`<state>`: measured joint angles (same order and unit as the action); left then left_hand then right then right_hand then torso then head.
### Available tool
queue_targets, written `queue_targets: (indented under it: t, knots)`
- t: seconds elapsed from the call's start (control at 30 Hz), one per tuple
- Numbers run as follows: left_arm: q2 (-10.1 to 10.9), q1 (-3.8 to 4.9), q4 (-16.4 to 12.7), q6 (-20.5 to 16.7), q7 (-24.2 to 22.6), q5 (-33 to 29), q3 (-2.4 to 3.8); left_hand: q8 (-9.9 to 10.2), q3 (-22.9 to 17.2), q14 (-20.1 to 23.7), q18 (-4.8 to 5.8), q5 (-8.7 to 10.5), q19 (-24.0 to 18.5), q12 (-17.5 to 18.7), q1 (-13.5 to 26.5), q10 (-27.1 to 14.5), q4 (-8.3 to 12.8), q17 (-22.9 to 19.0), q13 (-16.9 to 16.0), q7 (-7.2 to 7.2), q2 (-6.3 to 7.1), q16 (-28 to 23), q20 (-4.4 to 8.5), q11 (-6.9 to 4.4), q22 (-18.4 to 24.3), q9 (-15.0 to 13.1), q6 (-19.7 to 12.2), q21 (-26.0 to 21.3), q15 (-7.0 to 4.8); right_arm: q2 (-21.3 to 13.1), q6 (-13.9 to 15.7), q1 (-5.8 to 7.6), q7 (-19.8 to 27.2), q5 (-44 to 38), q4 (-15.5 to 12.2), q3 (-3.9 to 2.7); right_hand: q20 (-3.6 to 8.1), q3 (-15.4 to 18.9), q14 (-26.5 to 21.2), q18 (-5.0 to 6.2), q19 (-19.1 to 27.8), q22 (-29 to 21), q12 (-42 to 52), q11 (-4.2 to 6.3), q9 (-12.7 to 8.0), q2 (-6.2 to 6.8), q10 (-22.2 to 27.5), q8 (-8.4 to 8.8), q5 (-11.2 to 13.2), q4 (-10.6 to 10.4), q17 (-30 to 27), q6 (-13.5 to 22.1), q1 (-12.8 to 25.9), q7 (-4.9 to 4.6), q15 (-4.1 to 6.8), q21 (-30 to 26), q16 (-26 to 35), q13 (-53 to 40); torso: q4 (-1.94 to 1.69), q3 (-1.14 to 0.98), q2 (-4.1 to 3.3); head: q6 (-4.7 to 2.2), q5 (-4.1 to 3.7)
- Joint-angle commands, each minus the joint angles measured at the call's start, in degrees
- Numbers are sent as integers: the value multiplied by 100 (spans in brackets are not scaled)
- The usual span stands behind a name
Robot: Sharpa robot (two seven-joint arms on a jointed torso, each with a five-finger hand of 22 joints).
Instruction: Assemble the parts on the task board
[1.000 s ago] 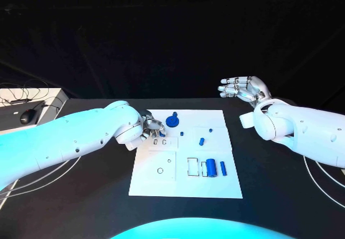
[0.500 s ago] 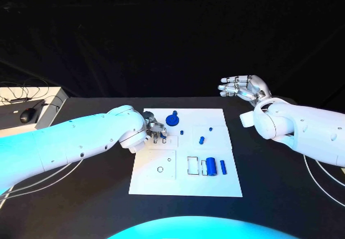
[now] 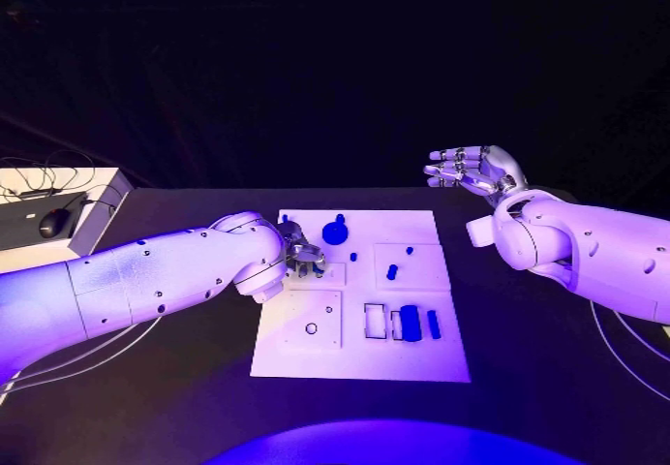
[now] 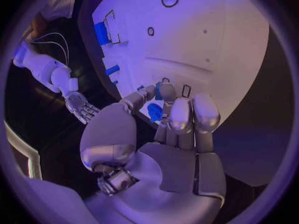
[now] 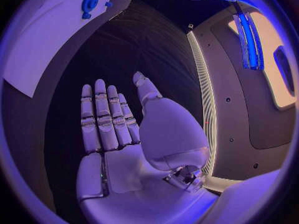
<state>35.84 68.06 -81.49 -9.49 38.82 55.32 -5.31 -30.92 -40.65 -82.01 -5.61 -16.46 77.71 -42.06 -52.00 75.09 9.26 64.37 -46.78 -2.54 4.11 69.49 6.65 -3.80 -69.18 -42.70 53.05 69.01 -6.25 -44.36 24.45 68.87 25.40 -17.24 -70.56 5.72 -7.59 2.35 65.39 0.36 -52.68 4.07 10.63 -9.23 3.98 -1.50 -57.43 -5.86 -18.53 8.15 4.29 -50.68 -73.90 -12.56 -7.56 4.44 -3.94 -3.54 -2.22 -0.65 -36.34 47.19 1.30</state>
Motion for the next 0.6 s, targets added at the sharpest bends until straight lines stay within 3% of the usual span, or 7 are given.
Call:
queue_targets:
  t: [0.03, 0.6]
  knots:
    - [3, -6, -27, 16, 4, 109, -1, -4, -257, 2, 55, -33, 43, 21, -40, 116, 226, -2, -9, 307, -4, 7, 10, -81, -6, -1150, 351, 2, -45, -2, -95, -1, 17, -39, -3, -3, 8, -6, -41, -36, 51, 0, -2, -32, -2, -6, 27, 32, 13, -4, -4, 8, -33, -34, -8, -10, 23, 8, -2, -1, 0, 8, 2]
    - [12, -19, 0, 100, 10, 118, -2, -7, -252, 2, 65, -49, 51, 46, -36, 140, 226, -9, -22, 317, 2, 22, 16, -88, -25, -1169, 366, -3, -50, -7, -105, -1, 13, -41, -6, -3, 8, -6, -41, -36, 51, 0, -2, -32, -2, -6, 27, 32, 13, -4, -4, 8, -33, -34, -8, -10, 23, 8, -1, -1, 1, 3, 0]
